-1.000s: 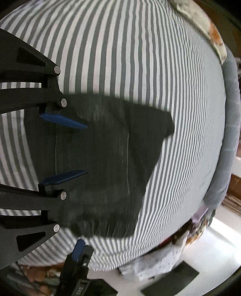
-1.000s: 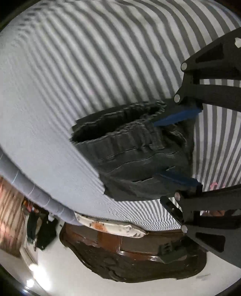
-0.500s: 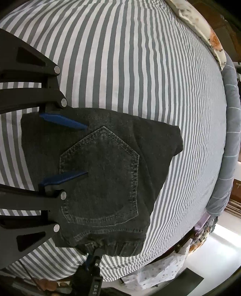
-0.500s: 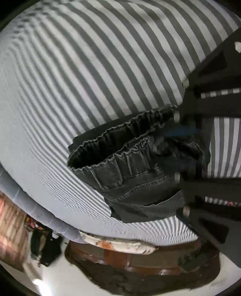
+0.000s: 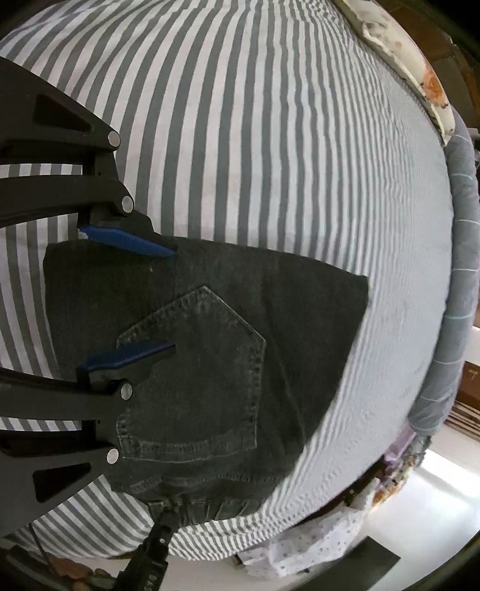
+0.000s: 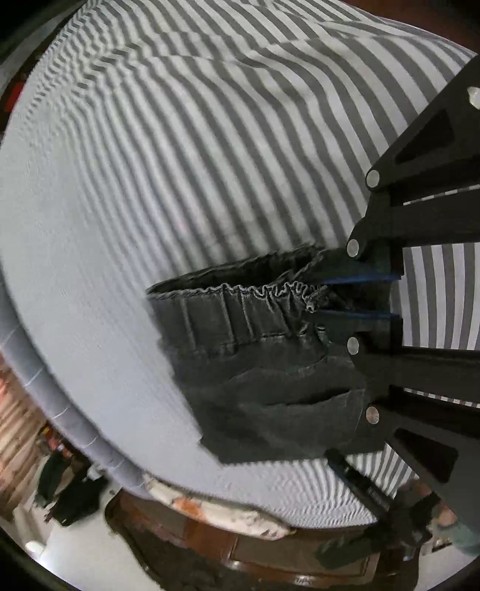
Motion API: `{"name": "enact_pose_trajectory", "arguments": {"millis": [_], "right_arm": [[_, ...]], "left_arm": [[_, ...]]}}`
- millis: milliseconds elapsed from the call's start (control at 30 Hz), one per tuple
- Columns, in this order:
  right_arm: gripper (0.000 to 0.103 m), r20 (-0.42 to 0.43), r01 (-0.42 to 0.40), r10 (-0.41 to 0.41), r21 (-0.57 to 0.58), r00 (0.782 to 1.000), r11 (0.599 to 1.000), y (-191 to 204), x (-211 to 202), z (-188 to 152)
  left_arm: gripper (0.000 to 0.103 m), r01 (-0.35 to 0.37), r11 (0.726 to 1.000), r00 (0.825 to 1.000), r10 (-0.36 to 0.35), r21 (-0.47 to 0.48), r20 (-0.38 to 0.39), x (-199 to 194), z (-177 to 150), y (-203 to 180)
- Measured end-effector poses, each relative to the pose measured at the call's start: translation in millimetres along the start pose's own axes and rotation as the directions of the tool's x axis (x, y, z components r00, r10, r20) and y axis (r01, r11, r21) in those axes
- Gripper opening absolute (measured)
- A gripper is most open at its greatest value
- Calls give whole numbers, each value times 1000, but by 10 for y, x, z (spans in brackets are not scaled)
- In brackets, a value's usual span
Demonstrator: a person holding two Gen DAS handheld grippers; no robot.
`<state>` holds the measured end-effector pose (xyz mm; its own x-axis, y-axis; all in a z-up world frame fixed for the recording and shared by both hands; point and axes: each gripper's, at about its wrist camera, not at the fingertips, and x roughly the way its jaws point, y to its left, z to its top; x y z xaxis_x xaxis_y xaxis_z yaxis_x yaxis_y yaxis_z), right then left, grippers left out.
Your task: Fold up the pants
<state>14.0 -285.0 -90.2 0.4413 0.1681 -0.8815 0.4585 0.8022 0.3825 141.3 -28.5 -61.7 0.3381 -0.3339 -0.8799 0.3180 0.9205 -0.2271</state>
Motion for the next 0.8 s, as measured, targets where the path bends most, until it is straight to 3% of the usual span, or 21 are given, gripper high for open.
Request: {"name": "enact_pose_trajectory", "arguments": {"millis": [200, 533, 800], "right_arm": [[10, -15, 45, -46, -34, 999, 998, 28, 160, 5], [16, -34, 13, -13, -14, 999, 1000, -17, 172, 26], [19, -24, 31, -32, -36, 999, 999, 15, 139, 35]], "left_arm": [[56, -52, 998, 998, 53, 18, -20, 109, -3, 16], [57, -22, 1000, 1000, 22, -18, -21, 122, 0, 127], [57, -18, 1000, 1000, 18, -12, -6, 77, -44, 150]]}}
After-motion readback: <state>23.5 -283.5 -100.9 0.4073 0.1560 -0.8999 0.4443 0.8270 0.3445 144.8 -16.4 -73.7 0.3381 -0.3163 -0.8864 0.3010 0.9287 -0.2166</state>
